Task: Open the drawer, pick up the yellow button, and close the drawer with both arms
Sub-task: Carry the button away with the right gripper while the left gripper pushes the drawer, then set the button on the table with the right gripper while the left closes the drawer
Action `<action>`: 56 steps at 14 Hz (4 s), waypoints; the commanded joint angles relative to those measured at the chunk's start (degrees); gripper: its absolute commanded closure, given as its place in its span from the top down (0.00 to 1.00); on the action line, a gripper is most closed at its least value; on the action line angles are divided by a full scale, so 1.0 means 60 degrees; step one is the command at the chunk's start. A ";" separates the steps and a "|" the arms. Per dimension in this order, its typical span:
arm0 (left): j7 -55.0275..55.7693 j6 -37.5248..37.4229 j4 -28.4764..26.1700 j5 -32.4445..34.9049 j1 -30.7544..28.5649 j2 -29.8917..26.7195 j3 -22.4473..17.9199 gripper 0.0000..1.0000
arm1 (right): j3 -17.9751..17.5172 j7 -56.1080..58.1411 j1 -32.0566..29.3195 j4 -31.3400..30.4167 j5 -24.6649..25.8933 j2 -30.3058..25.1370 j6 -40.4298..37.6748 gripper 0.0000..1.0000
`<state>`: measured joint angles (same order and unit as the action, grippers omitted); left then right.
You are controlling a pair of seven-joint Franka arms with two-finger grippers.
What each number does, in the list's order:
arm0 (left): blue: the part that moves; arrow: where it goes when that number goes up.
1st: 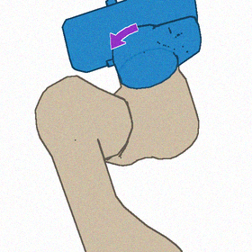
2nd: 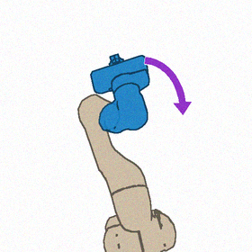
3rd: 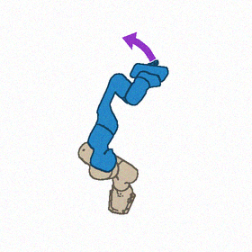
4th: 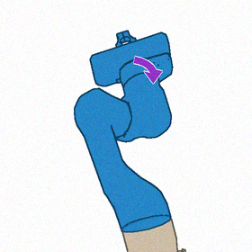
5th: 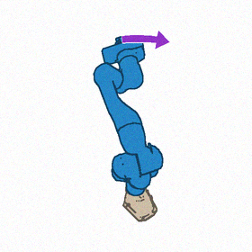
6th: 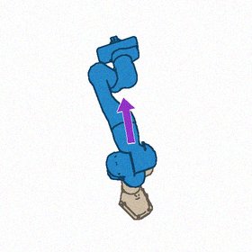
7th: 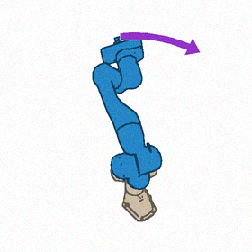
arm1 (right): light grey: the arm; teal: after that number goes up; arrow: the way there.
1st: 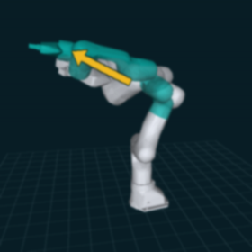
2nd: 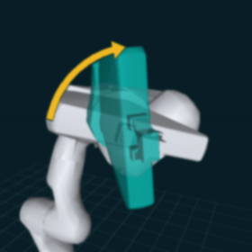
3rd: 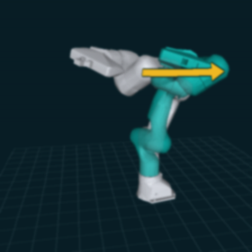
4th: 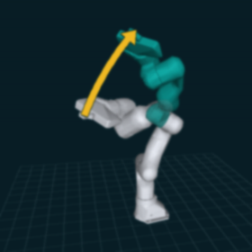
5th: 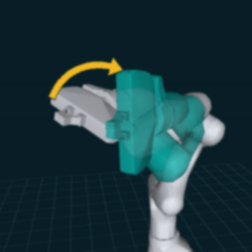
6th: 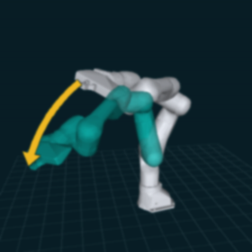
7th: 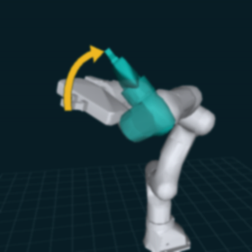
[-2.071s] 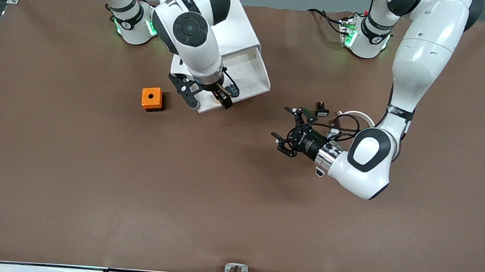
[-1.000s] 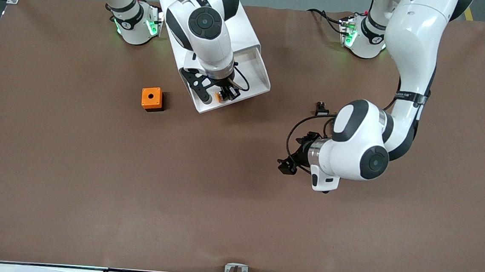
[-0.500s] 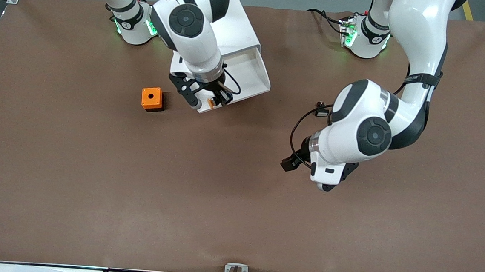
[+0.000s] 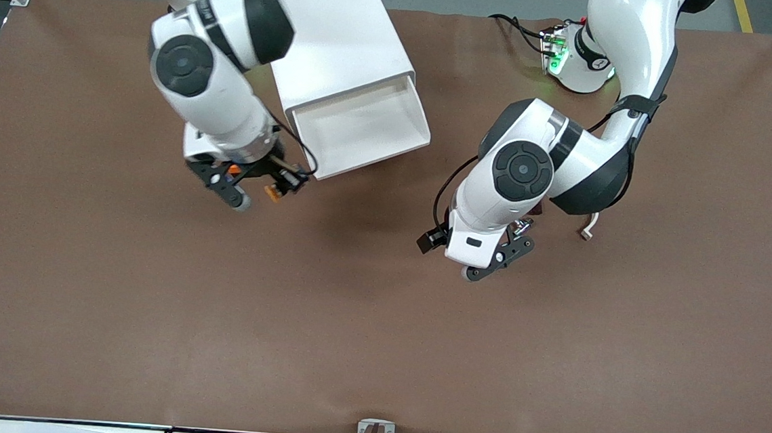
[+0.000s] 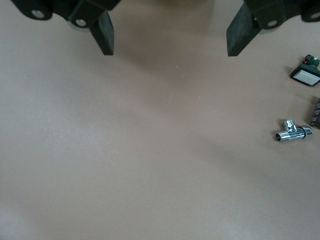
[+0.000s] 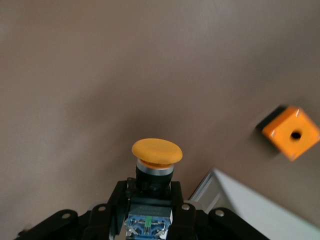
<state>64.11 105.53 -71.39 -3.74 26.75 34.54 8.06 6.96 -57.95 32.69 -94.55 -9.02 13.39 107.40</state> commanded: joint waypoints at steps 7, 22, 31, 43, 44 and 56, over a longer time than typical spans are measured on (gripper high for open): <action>0.0490 0.0430 -0.0231 0.0403 0.0888 -0.0028 -0.0069 1.00 | -0.0150 0.6108 -0.3468 0.0041 0.0814 0.0389 -0.0278 0.00; 0.1502 0.0210 -0.0436 0.0388 0.2601 0.0177 -0.0040 1.00 | -0.0223 1.1429 -0.6400 0.0114 0.1166 0.3904 0.3309 0.00; 0.1633 -0.0200 -0.0479 0.0257 0.3187 0.0191 0.0033 1.00 | -0.0223 1.1606 -0.6386 0.0085 0.0902 0.4492 0.3956 0.14; 0.2001 -0.0274 -0.0656 -0.1573 0.3437 0.0323 0.0165 1.00 | -0.0252 1.1724 -0.6080 0.0027 0.0917 0.3761 0.3854 1.00; 0.2000 -0.0259 -0.0641 -0.1894 0.3422 0.0352 0.0165 1.00 | -0.0252 1.1710 -0.6050 -0.0032 0.0917 0.3571 0.3795 1.00; 0.1927 -0.0259 -0.1241 -0.4634 0.3100 0.0382 0.0150 1.00 | -0.0237 1.1403 -0.5859 -0.1233 0.0932 -0.1202 0.0722 1.00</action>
<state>74.82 104.19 -78.03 -27.72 45.66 37.18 8.56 5.53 11.40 -3.30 -98.66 -2.93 12.62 114.28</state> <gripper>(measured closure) 0.000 0.000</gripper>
